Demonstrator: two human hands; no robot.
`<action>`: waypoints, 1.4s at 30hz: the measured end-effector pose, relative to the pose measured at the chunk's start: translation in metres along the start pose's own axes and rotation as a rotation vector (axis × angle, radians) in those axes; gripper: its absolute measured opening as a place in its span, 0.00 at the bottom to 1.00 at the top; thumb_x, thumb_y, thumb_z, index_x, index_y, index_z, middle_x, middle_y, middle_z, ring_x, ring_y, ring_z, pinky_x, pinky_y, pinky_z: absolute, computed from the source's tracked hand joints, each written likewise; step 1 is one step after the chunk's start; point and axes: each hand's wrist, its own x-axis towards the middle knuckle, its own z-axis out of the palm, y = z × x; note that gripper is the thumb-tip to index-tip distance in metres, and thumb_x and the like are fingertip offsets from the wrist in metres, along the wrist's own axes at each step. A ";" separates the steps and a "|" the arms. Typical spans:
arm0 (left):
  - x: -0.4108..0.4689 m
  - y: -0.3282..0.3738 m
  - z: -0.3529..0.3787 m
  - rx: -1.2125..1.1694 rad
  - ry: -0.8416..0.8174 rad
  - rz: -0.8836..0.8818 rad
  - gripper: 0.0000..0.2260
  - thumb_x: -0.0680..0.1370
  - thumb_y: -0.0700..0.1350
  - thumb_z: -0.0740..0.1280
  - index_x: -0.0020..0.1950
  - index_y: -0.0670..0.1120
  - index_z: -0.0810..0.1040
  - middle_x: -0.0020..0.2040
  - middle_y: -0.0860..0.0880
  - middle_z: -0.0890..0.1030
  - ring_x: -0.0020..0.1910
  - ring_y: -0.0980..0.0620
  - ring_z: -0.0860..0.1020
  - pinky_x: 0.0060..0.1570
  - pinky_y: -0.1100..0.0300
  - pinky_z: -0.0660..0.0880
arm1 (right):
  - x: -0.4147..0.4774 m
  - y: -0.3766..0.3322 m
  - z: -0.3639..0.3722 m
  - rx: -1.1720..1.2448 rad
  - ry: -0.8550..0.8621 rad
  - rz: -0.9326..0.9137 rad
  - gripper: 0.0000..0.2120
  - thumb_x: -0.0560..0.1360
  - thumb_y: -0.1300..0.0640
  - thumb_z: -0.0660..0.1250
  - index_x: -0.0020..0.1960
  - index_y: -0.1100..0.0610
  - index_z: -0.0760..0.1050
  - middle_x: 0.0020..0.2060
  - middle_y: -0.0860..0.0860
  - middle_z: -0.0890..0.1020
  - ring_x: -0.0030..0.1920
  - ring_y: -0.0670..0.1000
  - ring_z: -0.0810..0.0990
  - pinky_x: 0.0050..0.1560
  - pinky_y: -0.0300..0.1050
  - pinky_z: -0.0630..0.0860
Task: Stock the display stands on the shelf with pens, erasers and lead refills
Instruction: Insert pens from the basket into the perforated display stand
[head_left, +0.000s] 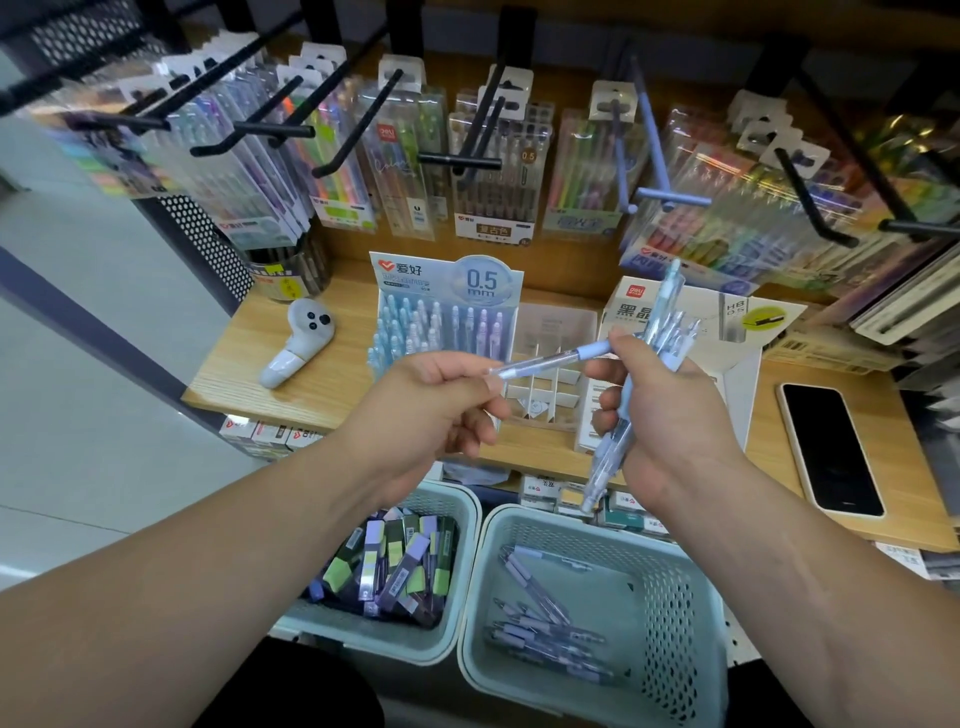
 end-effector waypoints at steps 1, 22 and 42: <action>0.001 0.001 -0.001 -0.086 0.018 -0.046 0.07 0.79 0.36 0.67 0.55 0.41 0.81 0.37 0.44 0.83 0.29 0.52 0.77 0.26 0.62 0.72 | 0.000 0.000 0.000 -0.016 -0.008 -0.004 0.05 0.79 0.53 0.70 0.49 0.54 0.80 0.34 0.51 0.83 0.25 0.45 0.71 0.28 0.40 0.70; 0.027 0.026 -0.038 0.540 0.340 0.378 0.05 0.75 0.40 0.75 0.43 0.46 0.81 0.34 0.40 0.80 0.27 0.52 0.75 0.29 0.60 0.74 | 0.014 0.008 -0.014 -0.147 -0.138 0.084 0.14 0.78 0.53 0.71 0.59 0.61 0.80 0.29 0.50 0.77 0.26 0.47 0.69 0.26 0.41 0.67; 0.084 0.012 -0.035 1.223 0.413 0.449 0.02 0.76 0.43 0.71 0.45 0.46 0.83 0.38 0.52 0.77 0.39 0.51 0.75 0.40 0.60 0.68 | 0.015 0.004 -0.031 -0.181 -0.206 0.045 0.08 0.78 0.54 0.70 0.52 0.59 0.78 0.30 0.52 0.77 0.27 0.48 0.69 0.27 0.41 0.67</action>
